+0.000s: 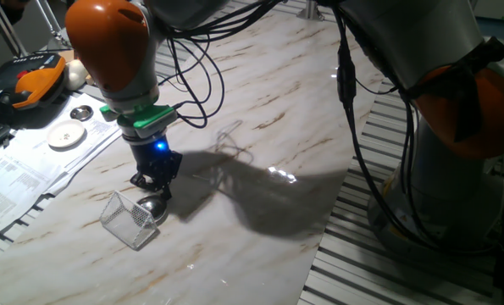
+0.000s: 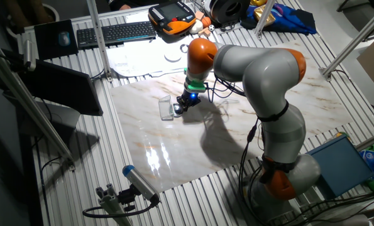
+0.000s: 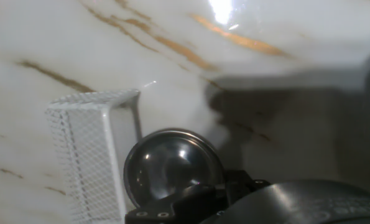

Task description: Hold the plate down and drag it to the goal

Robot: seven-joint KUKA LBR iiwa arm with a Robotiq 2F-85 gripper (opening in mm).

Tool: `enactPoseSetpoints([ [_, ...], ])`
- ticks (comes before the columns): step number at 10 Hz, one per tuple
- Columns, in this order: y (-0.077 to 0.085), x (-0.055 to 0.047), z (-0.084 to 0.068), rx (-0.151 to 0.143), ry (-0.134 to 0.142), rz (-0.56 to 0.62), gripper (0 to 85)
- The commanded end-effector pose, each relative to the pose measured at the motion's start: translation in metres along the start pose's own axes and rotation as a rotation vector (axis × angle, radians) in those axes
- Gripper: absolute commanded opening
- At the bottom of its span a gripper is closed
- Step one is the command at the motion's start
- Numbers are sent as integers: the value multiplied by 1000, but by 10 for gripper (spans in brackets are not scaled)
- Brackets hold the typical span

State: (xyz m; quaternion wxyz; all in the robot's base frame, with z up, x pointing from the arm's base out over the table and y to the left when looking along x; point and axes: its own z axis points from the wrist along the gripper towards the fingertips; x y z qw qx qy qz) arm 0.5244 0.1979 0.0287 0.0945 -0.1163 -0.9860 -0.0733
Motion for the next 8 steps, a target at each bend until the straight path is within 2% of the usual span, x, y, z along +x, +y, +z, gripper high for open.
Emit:
enactPoseSetpoints([
  [1, 2, 1, 0, 0, 2, 4, 0],
  [8, 12, 4, 1, -17, 5, 26, 0],
])
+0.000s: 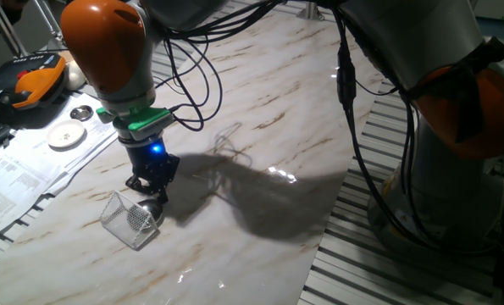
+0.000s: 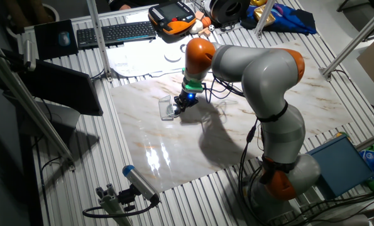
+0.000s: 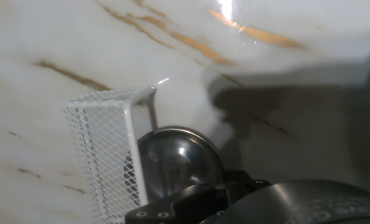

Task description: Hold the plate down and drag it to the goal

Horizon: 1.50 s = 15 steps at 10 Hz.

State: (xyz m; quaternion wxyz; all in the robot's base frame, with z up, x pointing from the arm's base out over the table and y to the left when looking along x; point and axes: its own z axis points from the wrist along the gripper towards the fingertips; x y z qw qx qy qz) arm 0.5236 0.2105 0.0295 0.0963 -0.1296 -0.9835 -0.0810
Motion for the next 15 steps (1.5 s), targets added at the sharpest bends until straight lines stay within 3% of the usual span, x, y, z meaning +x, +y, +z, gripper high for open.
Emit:
enactPoseSetpoints([
  [1, 1, 0, 1, -3, 0, 1, 0],
  [15, 17, 8, 7, -75, 5, 59, 0],
])
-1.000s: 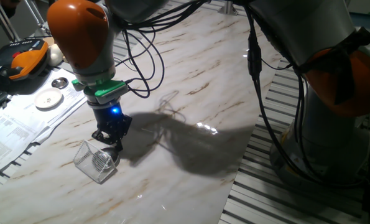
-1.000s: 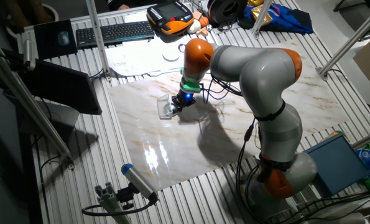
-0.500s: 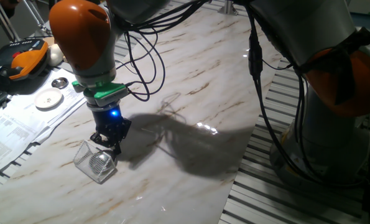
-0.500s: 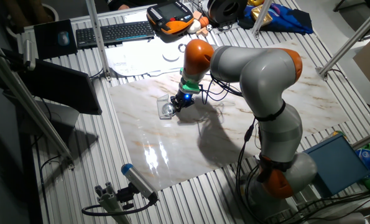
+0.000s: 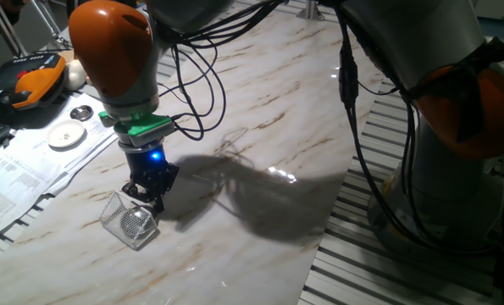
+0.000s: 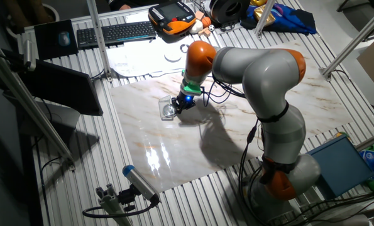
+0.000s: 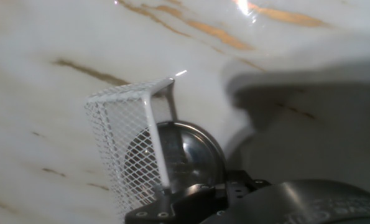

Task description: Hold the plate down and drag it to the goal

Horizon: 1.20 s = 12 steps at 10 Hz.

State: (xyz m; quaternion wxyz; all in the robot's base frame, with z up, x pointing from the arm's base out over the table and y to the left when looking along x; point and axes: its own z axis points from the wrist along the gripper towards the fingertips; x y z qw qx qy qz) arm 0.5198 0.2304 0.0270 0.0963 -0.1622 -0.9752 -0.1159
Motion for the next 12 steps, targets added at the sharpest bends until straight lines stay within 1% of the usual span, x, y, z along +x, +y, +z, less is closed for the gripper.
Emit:
enactPoseSetpoints([
  [1, 1, 0, 1, -2, -1, 2, 0],
  [5, 5, 1, 1, -6, 1, 15, 0],
  [8, 10, 1, 1, -7, -4, 25, 0],
  [12, 10, 0, 2, -10, -6, 26, 0],
])
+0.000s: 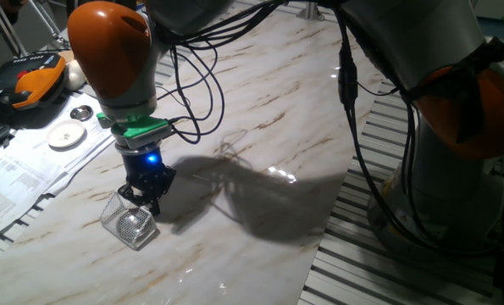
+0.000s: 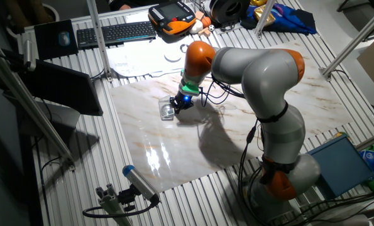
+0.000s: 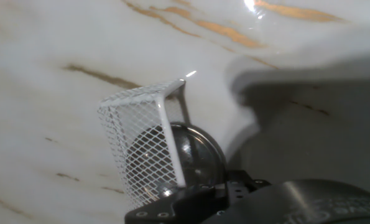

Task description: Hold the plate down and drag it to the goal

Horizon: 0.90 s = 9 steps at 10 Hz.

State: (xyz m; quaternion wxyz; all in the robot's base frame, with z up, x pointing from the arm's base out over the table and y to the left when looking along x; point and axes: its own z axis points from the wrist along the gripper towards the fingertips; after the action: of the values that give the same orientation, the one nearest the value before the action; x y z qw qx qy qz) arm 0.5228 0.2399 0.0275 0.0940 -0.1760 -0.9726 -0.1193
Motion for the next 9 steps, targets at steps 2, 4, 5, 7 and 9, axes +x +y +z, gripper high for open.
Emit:
enactPoseSetpoints([
  [2, 0, 0, 0, -8, 3, 2, 0],
  [4, 1, 0, 0, -13, 5, 6, 0],
  [5, 1, 0, 0, -16, 5, 7, 0],
  [7, 2, 0, 1, -24, 5, 11, 0],
  [9, 2, -1, 0, -21, 4, 10, 0],
])
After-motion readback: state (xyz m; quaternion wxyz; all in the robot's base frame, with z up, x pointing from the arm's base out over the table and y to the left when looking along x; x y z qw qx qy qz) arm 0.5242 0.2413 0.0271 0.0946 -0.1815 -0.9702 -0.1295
